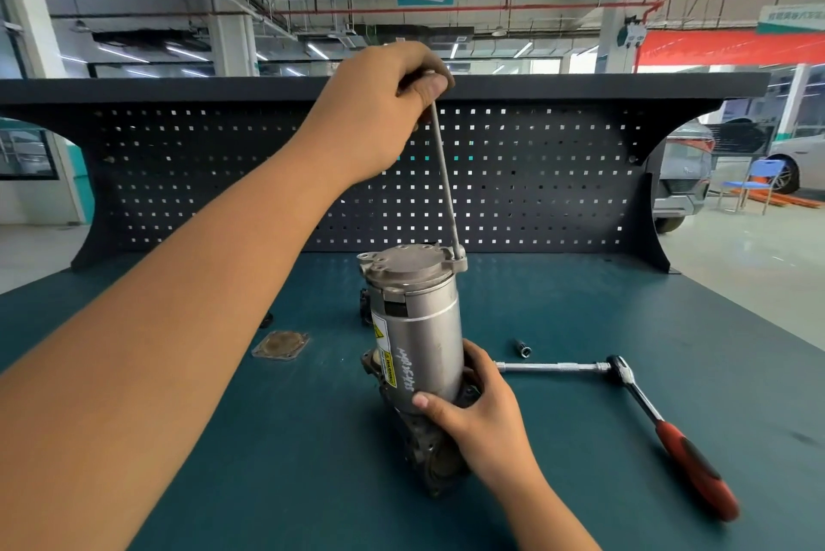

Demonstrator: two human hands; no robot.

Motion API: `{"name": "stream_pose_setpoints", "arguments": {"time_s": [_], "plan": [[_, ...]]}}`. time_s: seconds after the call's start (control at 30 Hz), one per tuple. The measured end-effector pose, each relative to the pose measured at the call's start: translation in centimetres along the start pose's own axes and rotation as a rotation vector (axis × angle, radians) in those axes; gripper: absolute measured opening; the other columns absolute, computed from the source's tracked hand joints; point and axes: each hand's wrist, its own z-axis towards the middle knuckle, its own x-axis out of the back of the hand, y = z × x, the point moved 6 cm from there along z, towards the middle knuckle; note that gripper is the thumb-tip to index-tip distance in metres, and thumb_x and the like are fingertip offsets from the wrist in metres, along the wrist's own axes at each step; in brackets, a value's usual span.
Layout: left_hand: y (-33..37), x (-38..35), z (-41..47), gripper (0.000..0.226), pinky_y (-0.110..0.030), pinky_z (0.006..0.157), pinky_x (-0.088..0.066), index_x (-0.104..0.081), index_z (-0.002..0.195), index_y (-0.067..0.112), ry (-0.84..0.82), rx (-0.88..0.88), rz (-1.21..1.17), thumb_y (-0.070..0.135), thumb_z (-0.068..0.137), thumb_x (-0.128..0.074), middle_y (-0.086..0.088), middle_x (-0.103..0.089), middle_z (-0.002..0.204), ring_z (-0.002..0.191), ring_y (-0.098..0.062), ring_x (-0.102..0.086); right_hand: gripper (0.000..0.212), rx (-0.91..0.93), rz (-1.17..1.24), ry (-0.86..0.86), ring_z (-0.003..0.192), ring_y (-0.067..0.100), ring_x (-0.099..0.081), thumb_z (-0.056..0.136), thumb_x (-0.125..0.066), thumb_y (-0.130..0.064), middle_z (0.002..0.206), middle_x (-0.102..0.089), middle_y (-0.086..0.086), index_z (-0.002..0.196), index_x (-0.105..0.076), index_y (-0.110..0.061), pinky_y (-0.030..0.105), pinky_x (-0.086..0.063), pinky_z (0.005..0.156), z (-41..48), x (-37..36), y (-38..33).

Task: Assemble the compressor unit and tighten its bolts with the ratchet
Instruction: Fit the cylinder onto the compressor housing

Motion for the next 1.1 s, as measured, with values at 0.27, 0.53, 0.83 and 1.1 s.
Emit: {"name": "stream_pose_setpoints", "arguments": {"time_s": [0.27, 0.53, 0.83, 1.1], "plan": [[-0.4, -3.6, -2.2, 0.005, 0.003, 0.062, -0.036, -0.065, 0.087, 0.028, -0.076, 0.008, -0.021, 0.023, 0.086, -0.067, 0.019, -0.06, 0.074, 0.067, 0.011, -0.055, 0.059, 0.0, -0.001, -0.003, 0.092, -0.013, -0.058, 0.052, -0.081, -0.033, 0.099, -0.062, -0.035, 0.105, -0.054, -0.039, 0.001, -0.04, 0.07, 0.0, 0.0, 0.1], [-2.2, -6.3, -6.3, 0.004, 0.0, 0.064, -0.037, -0.073, 0.08, 0.025, -0.166, 0.063, -0.095, 0.022, 0.077, -0.075, 0.023, -0.062, 0.069, 0.071, 0.015, -0.055, 0.07, -0.022, 0.015, 0.001, 0.097, -0.01, -0.059, 0.045, -0.079, -0.049, 0.103, -0.063, -0.032, 0.109, -0.053, -0.04, 0.004, -0.043, 0.075, 0.0, 0.0, 0.3], [-3.2, -5.3, -9.0, 0.043, -0.03, 0.103, -0.035, -0.063, 0.117, 0.033, 0.005, 0.049, 0.003, 0.05, 0.078, -0.066, 0.022, -0.054, 0.115, 0.113, 0.002, -0.046, 0.069, -0.013, 0.021, -0.006, 0.095, -0.01, -0.06, 0.045, -0.077, -0.049, 0.102, -0.063, -0.033, 0.108, -0.054, -0.039, 0.004, -0.043, 0.073, 0.0, 0.0, 0.1], [-9.0, -11.3, -16.7, 0.097, -0.016, 0.082, -0.048, -0.039, 0.127, 0.035, 0.05, 0.52, -1.003, 0.052, 0.044, -0.087, 0.014, -0.067, 0.112, 0.11, -0.006, -0.059, 0.071, 0.003, 0.048, -0.003, 0.096, -0.003, -0.063, 0.046, -0.08, -0.046, 0.102, -0.067, -0.023, 0.112, -0.055, -0.032, 0.012, -0.047, 0.079, 0.0, -0.1, 0.0]]}}
